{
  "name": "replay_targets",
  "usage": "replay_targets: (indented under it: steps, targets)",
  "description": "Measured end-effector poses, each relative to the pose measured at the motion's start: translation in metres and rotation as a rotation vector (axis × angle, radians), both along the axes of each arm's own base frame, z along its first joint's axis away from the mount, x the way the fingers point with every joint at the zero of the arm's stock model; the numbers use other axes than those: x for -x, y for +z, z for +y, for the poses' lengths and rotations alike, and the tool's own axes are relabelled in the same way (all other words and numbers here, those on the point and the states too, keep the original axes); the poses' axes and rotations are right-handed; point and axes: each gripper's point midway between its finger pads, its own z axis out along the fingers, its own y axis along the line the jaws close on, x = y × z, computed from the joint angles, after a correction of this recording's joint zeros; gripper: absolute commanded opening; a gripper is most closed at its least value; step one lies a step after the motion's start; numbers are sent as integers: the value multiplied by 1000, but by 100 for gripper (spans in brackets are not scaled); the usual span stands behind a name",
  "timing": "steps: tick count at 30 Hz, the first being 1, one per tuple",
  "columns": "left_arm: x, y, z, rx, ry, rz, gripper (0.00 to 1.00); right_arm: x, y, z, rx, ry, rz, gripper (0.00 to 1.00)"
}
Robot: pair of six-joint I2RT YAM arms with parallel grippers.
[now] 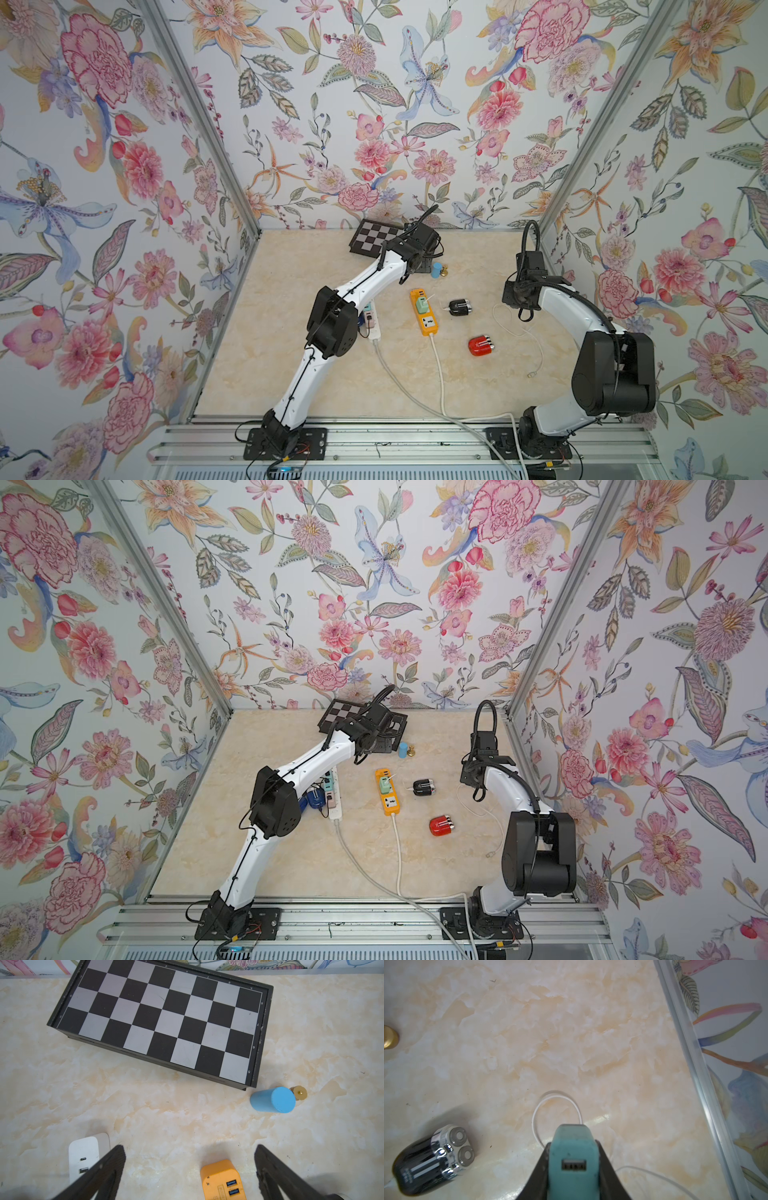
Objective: Unplug the electric shaver
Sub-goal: Place the plug at the center of the board.
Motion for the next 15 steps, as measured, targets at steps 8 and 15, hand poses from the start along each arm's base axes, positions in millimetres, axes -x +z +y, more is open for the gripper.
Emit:
replay_targets:
  steps: [8, 15]
  targets:
    - [2, -3, 5, -44, -26, 3, 100, -12, -47, -4, 13, -12, 120, 25]
    - [10, 3, 12, -76, -50, 5, 100, -20, -48, -4, -8, 23, 134, 27]
